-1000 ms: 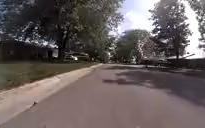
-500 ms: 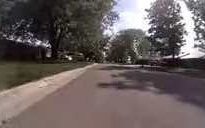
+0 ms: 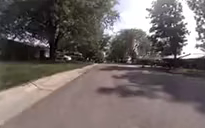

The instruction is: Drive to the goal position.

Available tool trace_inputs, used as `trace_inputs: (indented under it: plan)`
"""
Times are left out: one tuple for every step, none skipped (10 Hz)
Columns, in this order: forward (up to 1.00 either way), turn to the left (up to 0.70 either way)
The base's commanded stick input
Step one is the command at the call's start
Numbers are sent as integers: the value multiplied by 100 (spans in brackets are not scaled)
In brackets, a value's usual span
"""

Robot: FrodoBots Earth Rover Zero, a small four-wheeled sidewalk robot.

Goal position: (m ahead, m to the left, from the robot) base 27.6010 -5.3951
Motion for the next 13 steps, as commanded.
trace_inputs:
  plan:
    - [100,0]
    - [100,0]
    - [100,0]
    - [100,0]
    - [100,0]
    - [100,0]
    - [100,0]
    - [100,0]
    - [100,0]
    - [100,0]
    - [100,0]
    - [100,0]
    - [100,0]
